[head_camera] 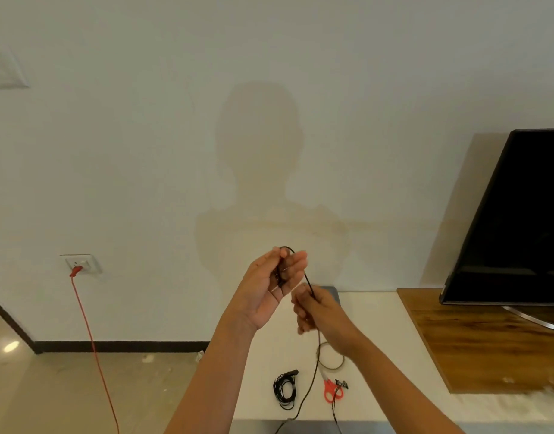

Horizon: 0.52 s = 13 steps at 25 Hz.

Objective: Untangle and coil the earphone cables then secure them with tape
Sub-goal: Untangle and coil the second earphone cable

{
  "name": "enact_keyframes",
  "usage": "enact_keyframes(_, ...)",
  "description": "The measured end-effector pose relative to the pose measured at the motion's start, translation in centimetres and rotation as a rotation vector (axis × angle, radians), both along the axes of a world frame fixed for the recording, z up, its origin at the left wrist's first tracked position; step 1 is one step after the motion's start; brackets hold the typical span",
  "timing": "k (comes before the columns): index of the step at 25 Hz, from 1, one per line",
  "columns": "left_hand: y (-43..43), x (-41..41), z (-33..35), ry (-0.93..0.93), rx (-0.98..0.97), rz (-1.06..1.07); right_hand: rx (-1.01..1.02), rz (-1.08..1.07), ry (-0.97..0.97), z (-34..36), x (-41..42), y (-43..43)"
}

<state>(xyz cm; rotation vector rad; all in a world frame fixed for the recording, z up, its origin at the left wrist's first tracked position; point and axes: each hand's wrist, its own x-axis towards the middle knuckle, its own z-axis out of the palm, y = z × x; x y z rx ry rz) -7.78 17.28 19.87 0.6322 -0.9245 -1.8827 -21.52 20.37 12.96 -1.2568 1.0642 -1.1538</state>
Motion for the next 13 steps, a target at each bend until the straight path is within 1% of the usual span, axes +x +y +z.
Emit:
enact_keyframes(2, -0.3, 0.0, 0.0, 0.176, -0.008, 0.043, 0.013, -0.041, 0.031, -1.6, 0.4, 1.2)
enact_keyframes(3, -0.5, 0.1, -0.1, 0.206, -0.028, 0.064, 0.005, -0.063, 0.083, -2.3, 0.6, 1.7)
enact_keyframes(4, -0.8, 0.1, -0.4, 0.194, -0.061, 0.099, -0.013, -0.095, 0.163, -2.8, 0.7, 2.2)
enact_keyframes(6, -1.6, 0.2, -1.4, 0.066, -0.171, 0.191, -0.069, -0.140, 0.359, -2.9, 0.9, 3.1)
enact_keyframes(8, -2.1, 0.4, -2.2, -0.134, -0.308, 0.238, -0.163, -0.130, 0.552, -2.0, 0.7, 4.2)
enact_keyframes(9, -2.1, 0.6, -2.5, -0.248, -0.367, 0.241, -0.211, -0.127, 0.610, -1.0, 0.6, 4.8)
enact_keyframes(11, -2.2, 1.0, -3.1, -0.448, -0.444, 0.211, -0.284, -0.146, 0.616, 1.8, 0.1, 5.9)
enact_keyframes(13, -2.1, 1.5, -3.7, -0.541, -0.485, 0.110, -0.347, -0.185, 0.565, 4.8, -0.7, 6.2)
